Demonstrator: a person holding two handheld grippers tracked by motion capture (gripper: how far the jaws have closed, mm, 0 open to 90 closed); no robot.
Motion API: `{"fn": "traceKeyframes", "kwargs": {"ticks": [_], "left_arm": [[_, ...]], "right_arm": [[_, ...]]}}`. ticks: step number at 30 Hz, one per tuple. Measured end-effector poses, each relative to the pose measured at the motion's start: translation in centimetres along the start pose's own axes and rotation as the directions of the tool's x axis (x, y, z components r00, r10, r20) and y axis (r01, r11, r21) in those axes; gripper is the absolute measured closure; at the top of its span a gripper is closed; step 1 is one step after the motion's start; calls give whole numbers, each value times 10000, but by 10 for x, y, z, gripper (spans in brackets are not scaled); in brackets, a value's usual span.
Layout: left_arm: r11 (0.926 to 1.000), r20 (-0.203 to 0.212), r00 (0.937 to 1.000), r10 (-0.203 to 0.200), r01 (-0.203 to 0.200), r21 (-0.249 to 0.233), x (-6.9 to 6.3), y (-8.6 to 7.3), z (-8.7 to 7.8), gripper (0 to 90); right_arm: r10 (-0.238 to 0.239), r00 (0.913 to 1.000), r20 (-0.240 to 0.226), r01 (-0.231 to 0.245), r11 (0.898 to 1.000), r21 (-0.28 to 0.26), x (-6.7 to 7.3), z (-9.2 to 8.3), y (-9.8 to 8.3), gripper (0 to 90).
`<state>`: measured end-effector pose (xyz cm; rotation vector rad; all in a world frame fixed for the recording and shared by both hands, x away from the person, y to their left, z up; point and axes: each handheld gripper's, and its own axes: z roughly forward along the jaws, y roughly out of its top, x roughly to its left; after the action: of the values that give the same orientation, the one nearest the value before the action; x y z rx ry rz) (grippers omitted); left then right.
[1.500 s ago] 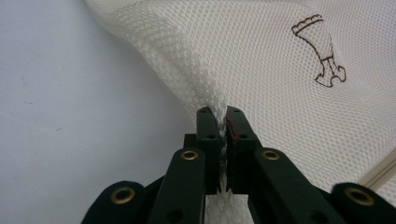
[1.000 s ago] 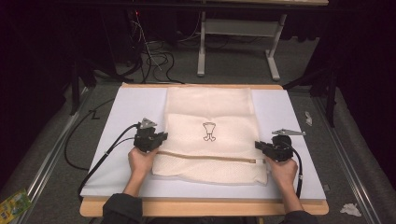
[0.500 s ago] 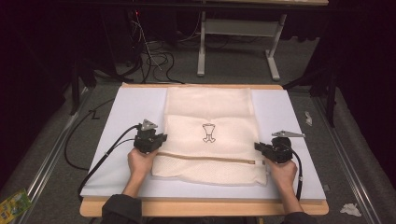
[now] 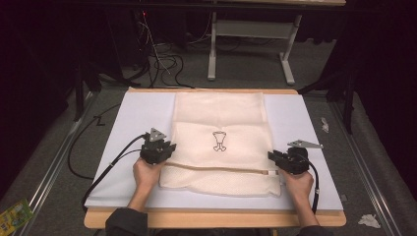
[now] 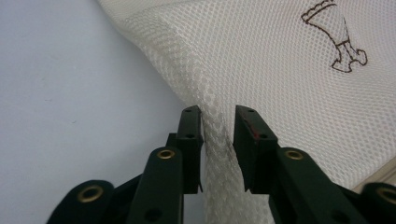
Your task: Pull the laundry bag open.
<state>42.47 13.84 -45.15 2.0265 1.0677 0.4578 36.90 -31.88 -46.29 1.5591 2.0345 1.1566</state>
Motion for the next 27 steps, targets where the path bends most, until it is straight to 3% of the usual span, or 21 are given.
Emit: {"fn": "traceKeyframes", "kwargs": {"ticks": [6,13,19,27], "left_arm": [[9983,-300,9994,175,-191,-543,-4,-3,-17,603],[9958,20,9993,375,-372,-832,-18,-9,-22,562],[9942,535,9973,498,-444,-976,-34,-17,-21,547],[9935,835,9955,456,-365,-1074,-45,-22,-17,532]], "right_arm": [[-21,9999,129,22,10000,-74,4,-2,-5,582],[-74,9998,200,74,10000,-25,7,-4,-10,496],[118,9999,89,-117,9999,-23,8,-4,-16,479],[64,10000,49,-65,10000,26,11,-5,-22,457]]}}
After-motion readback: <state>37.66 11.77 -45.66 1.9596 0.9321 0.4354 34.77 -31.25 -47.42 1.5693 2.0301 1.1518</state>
